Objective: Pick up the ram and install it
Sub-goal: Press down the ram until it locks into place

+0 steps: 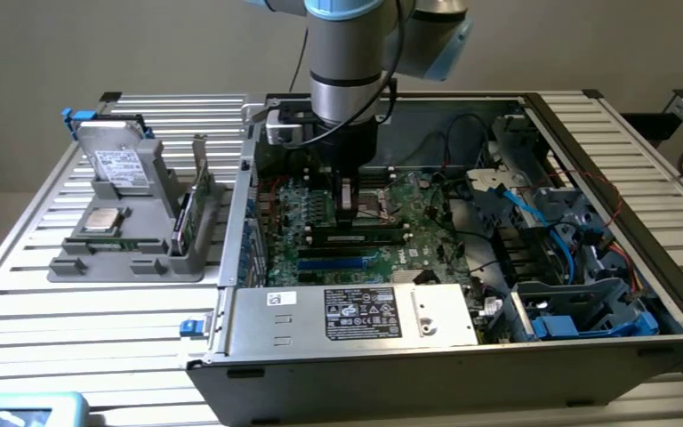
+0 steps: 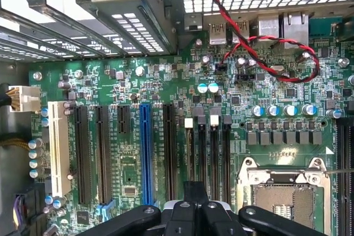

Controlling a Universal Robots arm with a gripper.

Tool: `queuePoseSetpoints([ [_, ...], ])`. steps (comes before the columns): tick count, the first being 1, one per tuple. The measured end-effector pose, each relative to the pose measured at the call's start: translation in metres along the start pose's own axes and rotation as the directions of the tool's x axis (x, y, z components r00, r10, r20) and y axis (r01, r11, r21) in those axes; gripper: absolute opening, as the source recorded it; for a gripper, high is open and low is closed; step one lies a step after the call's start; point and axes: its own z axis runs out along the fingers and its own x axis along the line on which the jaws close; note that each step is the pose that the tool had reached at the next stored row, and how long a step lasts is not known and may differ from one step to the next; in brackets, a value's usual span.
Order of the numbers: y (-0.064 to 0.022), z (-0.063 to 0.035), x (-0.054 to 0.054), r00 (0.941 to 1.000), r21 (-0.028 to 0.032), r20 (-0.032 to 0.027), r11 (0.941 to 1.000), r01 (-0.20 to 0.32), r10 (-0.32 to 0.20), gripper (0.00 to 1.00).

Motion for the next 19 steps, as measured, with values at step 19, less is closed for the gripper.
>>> queuePoseSetpoints([
  [19, -0.0029, -0.01, 0.001, 1.0, 0.0001, 0.0001, 1.0, 0.0, 0.0, 0.11],
])
